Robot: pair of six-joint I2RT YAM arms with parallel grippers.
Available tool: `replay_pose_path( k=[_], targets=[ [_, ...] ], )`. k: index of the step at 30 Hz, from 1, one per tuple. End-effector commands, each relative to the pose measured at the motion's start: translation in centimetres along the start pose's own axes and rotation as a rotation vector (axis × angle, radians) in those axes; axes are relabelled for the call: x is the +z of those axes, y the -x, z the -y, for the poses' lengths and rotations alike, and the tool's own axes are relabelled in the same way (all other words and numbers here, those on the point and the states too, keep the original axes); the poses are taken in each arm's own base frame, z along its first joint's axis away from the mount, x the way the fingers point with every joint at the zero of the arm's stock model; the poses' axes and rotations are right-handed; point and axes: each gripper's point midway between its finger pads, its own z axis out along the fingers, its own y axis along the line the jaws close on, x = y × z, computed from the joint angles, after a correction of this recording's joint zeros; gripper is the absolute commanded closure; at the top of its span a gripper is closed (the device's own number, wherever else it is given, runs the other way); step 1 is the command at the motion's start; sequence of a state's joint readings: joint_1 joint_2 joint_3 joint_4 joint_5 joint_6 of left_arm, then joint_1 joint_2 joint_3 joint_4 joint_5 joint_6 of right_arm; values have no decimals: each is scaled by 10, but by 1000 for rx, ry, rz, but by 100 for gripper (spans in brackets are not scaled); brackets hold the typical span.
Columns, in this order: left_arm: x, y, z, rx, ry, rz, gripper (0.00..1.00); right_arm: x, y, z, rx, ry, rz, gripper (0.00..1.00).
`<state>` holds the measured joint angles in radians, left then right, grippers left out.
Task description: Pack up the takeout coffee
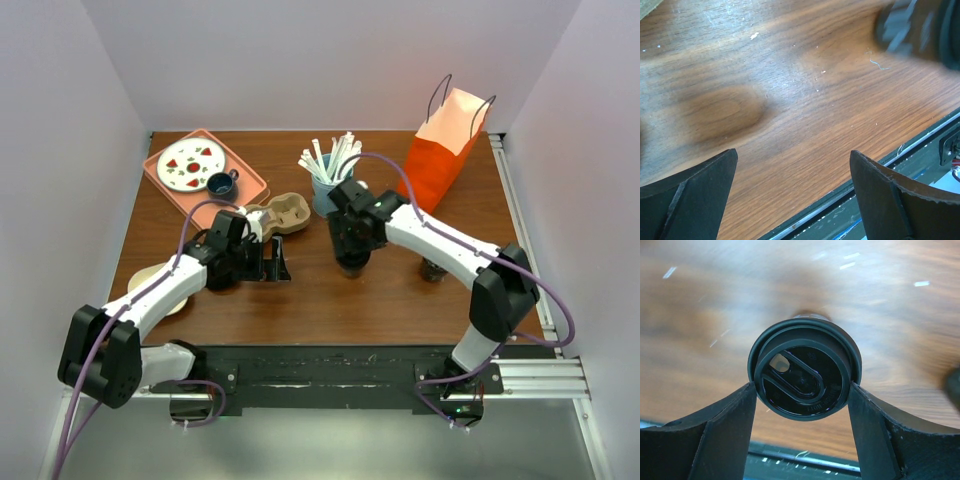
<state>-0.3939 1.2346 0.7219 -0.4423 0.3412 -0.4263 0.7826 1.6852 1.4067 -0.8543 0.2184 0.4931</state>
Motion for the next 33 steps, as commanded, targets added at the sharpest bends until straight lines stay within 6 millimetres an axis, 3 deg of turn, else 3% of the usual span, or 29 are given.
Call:
replay_pose_path(
  k=[1, 6, 12, 26, 33],
  targets=[
    [-6, 11, 4, 33, -18, 59, 1, -12, 30, 60, 120, -75, 73, 31],
    [-7, 12, 4, 36, -15, 65, 1, -9, 44, 111, 197, -141, 80, 31],
    [-8, 12, 4, 36, -12, 66, 1, -2, 46, 146, 256, -187, 65, 31],
    [-6, 12, 3, 34, -11, 63, 1, 14, 25, 149, 303, -174, 14, 30],
    [-8, 13, 4, 34, -11, 70, 1, 8, 29, 150, 310, -186, 15, 14]
  ],
)
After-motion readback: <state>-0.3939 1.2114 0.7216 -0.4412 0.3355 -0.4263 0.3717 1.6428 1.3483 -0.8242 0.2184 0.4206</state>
